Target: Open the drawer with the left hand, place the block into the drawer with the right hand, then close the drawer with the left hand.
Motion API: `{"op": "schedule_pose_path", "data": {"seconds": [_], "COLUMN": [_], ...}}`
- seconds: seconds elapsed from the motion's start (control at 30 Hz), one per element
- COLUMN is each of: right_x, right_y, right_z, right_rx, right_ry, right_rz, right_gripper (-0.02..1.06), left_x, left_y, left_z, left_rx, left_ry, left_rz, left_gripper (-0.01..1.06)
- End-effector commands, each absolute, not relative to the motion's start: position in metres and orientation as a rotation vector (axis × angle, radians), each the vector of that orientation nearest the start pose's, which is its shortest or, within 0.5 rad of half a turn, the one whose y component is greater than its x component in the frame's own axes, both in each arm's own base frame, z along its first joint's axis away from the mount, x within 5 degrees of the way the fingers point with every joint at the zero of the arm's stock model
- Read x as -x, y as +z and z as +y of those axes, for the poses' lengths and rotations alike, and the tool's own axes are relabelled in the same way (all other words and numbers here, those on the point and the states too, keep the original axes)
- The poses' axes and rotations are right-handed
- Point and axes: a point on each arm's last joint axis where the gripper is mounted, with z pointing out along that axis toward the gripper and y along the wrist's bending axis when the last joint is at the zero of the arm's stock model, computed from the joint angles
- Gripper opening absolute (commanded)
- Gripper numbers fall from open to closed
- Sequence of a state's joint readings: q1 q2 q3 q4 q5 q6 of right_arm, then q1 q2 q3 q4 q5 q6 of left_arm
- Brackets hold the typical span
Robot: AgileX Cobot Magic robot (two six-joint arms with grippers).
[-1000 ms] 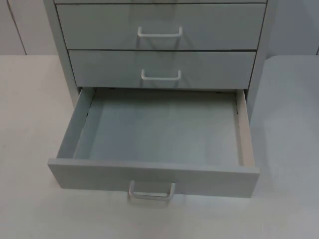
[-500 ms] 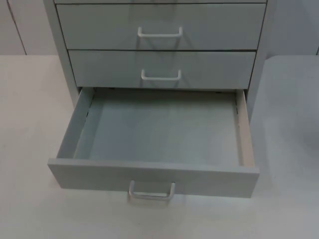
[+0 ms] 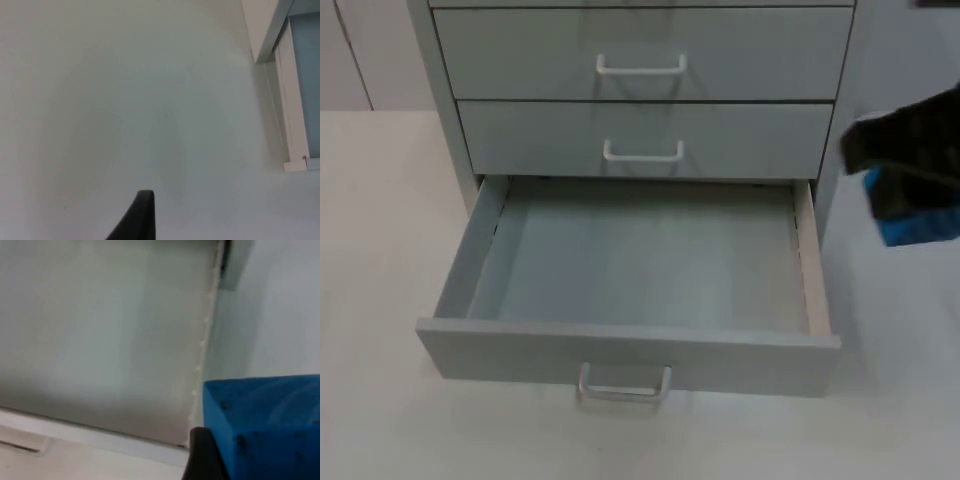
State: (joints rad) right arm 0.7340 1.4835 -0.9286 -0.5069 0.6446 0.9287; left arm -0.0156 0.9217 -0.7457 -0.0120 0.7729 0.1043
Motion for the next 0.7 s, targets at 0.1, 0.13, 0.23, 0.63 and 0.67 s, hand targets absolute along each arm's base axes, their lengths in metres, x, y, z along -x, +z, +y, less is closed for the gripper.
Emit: {"op": "schedule_pose_path", "data": {"seconds": [0.1, 0.13, 0.23, 0.63, 0.67], "right_x": [-0.243, -0.243, -0.256, -0.296, -0.296], "right_y": [0.224, 0.224, 0.213, 0.158, 0.158], "right_z": [0.230, 0.230, 0.257, 0.314, 0.314], "right_rx": [0.266, 0.266, 0.241, 0.240, 0.240], "right_ry": [0.158, 0.158, 0.180, 0.141, 0.141], "right_rz": [2.528, 2.528, 2.535, 2.551, 2.551], "right_gripper": [0.00, 0.00, 0.00, 0.00, 0.00], "left_x": [-0.170, -0.170, -0.170, -0.169, -0.169], "left_y": [0.301, 0.301, 0.301, 0.301, 0.301], "left_z": [-0.003, -0.003, -0.003, -0.004, -0.004], "left_rx": [-0.117, -0.117, -0.117, -0.112, -0.112], "left_ry": [0.013, 0.013, 0.012, 0.001, 0.001], "left_rz": [2.431, 2.431, 2.433, 2.437, 2.437], "left_gripper": [1.05, 1.05, 1.05, 1.05, 1.05]}}
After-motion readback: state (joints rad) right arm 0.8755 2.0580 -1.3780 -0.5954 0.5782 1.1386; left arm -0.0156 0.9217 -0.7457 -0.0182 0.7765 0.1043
